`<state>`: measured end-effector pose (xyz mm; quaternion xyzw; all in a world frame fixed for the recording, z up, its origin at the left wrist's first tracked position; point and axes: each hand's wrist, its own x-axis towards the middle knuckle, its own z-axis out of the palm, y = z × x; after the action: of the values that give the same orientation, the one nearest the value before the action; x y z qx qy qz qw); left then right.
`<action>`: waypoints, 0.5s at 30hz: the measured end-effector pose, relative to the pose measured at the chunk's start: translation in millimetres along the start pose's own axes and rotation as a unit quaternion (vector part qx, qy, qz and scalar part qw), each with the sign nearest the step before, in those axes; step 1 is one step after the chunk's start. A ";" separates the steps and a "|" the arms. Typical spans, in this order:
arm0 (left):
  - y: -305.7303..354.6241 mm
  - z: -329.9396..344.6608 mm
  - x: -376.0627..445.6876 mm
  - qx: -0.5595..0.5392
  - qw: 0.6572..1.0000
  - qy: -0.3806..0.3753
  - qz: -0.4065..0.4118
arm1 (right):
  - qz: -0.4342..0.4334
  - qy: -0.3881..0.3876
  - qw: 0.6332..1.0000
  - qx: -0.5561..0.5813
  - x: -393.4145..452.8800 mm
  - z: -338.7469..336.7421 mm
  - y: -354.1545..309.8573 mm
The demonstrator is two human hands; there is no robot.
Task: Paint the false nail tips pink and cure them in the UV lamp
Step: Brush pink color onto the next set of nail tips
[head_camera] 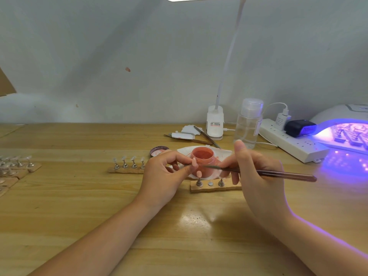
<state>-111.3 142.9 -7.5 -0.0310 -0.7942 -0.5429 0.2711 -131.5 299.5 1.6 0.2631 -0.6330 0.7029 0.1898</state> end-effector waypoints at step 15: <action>-1.9 0.1 0.8 -0.001 1.000 0.000 0.000 | 0.005 -0.016 1.000 0.005 -1.4 4.5 -2.2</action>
<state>-112.7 142.0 -8.7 -0.0310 -0.7938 -0.5437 0.2707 -128.4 295.4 2.7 0.2723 -0.6336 0.7027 0.1750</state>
